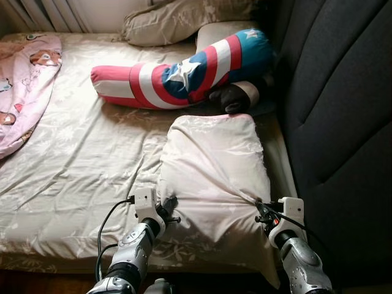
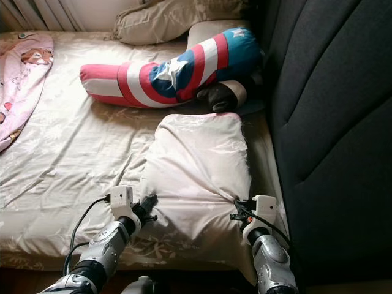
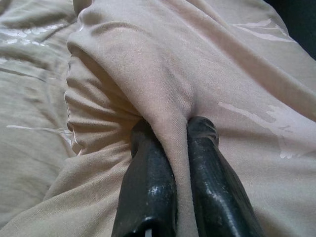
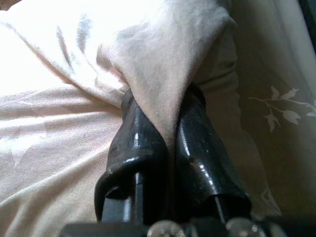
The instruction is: Clean up the room
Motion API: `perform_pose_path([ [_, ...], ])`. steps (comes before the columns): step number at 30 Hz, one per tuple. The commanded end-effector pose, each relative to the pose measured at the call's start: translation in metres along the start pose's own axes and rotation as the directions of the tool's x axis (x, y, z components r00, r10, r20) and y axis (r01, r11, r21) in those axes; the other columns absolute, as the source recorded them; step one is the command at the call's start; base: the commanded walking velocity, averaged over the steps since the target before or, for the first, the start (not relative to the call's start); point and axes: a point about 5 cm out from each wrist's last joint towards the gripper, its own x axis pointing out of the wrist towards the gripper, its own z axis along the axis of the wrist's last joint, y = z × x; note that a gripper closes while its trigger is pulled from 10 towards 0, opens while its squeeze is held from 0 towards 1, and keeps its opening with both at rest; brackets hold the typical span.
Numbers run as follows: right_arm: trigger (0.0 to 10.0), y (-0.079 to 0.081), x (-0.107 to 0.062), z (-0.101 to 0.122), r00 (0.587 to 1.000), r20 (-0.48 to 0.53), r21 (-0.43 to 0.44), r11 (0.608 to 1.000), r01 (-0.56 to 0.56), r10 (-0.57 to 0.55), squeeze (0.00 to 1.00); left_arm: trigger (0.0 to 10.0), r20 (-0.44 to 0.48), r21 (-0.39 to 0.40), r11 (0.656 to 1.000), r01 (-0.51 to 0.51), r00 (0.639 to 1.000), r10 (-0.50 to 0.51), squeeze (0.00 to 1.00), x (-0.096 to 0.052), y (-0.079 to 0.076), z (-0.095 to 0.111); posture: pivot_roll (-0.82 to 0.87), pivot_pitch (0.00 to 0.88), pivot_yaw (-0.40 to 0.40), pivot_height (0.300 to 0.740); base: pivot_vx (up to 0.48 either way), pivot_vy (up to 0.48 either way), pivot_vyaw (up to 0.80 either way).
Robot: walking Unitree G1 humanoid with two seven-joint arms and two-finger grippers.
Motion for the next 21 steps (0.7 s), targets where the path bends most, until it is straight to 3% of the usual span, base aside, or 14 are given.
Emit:
perform_pose_path([
  [1, 10.0, -0.0135, -0.0024, 0.0123, 0.996, 0.065, 0.002, 0.998, 0.062, -0.062, 0.00, 10.0, 0.066, 0.024, 0.999, -0.028, 0.997, 0.027, 0.00, -0.0011, 0.0079, 0.0138, -0.01, 0.102, -0.015, 0.740, 0.000, 0.000, 0.00],
  [15, 10.0, -0.0128, -0.0032, 0.0057, 0.996, 0.039, 0.016, 0.997, 0.078, -0.078, 0.00, 10.0, 0.042, 0.039, 0.999, -0.034, 0.999, 0.033, 0.00, -0.0031, 0.0115, 0.0093, -0.01, 0.096, -0.016, 0.740, 0.000, 0.000, 0.00],
  [21, 10.0, -0.0122, -0.0044, 0.0029, 0.997, 0.037, 0.016, 0.997, 0.071, -0.072, 0.00, 10.0, 0.025, 0.058, 0.998, 0.000, 1.000, -0.002, 0.00, -0.0026, 0.0074, 0.0063, -0.01, 0.091, -0.012, 0.740, 0.000, 0.000, -0.78],
])
